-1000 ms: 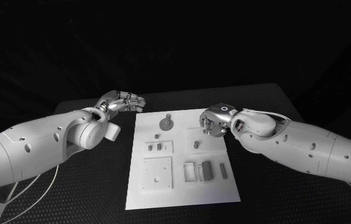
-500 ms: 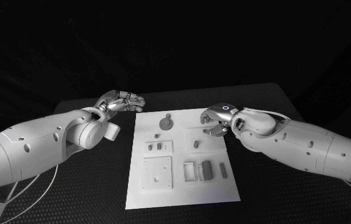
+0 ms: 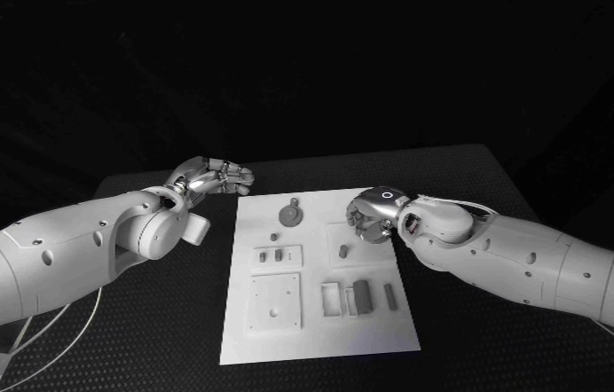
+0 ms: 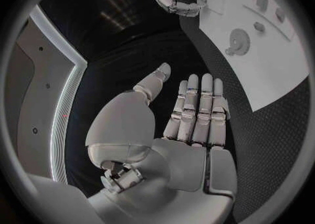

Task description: Assemble the parts on the task board

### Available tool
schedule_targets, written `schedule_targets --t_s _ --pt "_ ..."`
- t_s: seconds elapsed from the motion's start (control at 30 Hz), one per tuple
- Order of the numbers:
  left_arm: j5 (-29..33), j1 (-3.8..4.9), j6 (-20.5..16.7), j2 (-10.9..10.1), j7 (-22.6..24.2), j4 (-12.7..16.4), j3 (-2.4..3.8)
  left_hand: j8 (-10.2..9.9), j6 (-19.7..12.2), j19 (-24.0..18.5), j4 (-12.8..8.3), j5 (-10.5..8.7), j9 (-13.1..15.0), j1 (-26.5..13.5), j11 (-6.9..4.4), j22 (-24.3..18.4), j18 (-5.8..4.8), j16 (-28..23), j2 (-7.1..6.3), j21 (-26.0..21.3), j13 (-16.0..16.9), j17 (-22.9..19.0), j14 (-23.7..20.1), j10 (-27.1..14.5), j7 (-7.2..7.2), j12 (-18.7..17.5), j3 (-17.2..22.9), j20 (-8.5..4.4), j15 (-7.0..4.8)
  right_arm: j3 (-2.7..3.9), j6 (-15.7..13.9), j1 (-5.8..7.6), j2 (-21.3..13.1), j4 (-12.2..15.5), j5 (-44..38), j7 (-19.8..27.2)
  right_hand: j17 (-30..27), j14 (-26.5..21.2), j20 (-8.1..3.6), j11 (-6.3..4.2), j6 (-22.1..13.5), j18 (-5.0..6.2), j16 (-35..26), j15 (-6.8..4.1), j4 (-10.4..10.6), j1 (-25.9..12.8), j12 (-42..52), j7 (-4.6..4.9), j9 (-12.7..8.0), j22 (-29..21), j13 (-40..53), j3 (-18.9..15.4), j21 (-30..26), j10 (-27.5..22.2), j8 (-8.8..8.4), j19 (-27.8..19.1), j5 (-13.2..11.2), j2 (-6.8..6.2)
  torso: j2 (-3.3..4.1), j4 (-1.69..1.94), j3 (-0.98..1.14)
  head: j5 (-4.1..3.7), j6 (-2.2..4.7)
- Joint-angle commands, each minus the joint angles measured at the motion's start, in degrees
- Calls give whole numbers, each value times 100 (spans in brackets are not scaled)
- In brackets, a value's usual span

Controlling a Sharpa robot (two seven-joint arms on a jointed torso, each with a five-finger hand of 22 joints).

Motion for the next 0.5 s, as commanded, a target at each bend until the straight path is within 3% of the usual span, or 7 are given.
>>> schedule_targets --t_s 0.03,0.23,0.5 --pt "35 3 75 9 37 6 4 11 -41 -49 -7 -6 -5 -9 -5 -7 -26 -21 37 16 -10 6 -8 -45 -16 -20 -15 9 46 1 -115 -10 13 5 -161 2 41 113 -10 -40 98 140 65 -35 -39 49 48 -25 12 12 26 -9 45 118 51 105 -10 87 1 -3 -3 5 -9" --pt "35 3 75 7 35 10 3 11 -42 -49 -7 -6 -6 -8 -5 -10 -25 -23 37 16 -10 8 -7 -45 -16 -19 -15 10 47 -4 -50 -21 21 -26 -262 -69 105 232 -13 -97 210 188 116 -89 -40 100 87 -66 22 14 62 -21 60 240 94 241 -9 167 -1 -2 -4 6 -10" --pt "35 3 74 1 29 8 3 11 -43 -49 -8 -6 -6 -8 -5 -14 -25 -27 36 17 -11 11 -6 -46 -16 -19 -16 10 47 -15 -9 -31 35 -77 -347 -139 143 277 -14 -122 247 214 130 -113 -44 135 94 -83 21 12 81 -31 57 287 101 303 -10 163 0 -3 0 7 -17"
